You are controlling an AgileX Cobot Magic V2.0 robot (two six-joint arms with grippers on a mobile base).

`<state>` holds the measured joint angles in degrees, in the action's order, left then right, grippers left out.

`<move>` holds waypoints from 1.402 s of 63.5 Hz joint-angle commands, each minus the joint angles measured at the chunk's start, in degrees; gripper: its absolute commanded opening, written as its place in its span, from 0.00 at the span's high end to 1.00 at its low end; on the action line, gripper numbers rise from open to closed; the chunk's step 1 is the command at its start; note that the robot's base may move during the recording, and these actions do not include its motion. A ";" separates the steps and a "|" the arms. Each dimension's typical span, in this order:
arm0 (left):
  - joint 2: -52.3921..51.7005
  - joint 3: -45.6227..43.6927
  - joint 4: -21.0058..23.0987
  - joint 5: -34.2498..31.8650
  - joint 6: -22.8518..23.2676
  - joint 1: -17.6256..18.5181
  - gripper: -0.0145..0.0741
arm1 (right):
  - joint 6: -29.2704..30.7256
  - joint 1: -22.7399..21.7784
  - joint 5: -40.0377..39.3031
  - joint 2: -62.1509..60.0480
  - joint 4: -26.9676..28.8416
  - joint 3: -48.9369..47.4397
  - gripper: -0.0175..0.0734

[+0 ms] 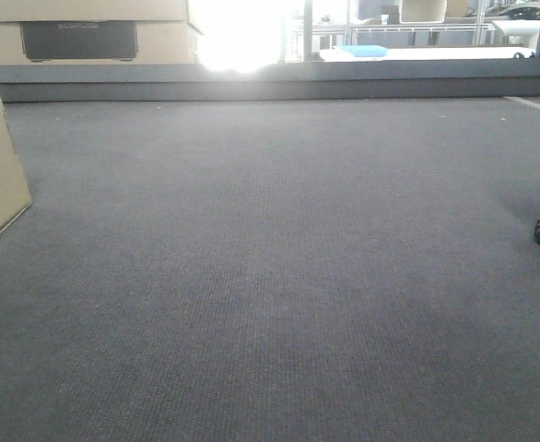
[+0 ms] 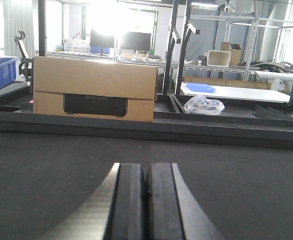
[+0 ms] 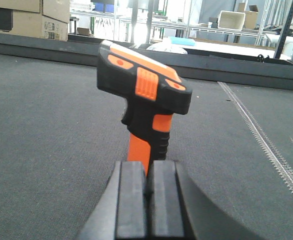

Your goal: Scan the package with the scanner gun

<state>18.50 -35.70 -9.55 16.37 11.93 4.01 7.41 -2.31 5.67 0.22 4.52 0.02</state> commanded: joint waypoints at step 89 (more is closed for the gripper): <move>-18.50 35.70 13.01 -14.37 -14.91 -4.68 0.96 | 0.40 0.03 -1.13 -0.22 -0.35 -0.02 0.99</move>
<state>0.31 0.12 3.16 3.55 -3.13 -1.06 7.45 -2.31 5.67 0.22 4.52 0.02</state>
